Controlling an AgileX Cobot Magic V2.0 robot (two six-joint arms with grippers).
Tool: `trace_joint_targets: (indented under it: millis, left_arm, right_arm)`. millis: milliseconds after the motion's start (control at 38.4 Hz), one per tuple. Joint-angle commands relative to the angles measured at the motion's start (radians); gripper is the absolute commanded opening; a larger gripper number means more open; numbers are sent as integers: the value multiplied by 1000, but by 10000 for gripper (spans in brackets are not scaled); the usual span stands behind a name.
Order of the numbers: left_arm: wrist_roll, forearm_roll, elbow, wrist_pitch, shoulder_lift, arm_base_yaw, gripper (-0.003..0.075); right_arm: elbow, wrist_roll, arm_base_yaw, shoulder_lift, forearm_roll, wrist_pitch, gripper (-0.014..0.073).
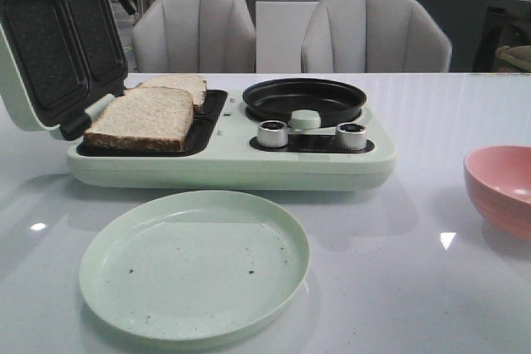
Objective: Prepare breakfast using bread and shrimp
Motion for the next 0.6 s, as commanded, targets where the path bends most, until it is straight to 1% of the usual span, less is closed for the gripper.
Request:
trace_joint_targets:
  millis: [0, 130, 338, 442, 573]
  left_arm:
    - [3, 11, -64, -3, 44, -6, 508]
    - [3, 31, -115, 62, 116, -6, 508]
    - [-10, 84, -167, 127, 271, 8, 508]
    - [-10, 128, -188, 183, 344, 55, 508]
    - [-10, 167, -204, 201, 410, 151, 508]
  right_arm:
    - [-27, 3, 0, -6, 3, -55, 392]
    - [-27, 3, 0, -6, 3, -55, 392]
    - [-27, 3, 0, -6, 3, -55, 392]
    - [-27, 3, 0, -6, 3, -55, 392]
    - [-27, 3, 0, -6, 3, -55, 392]
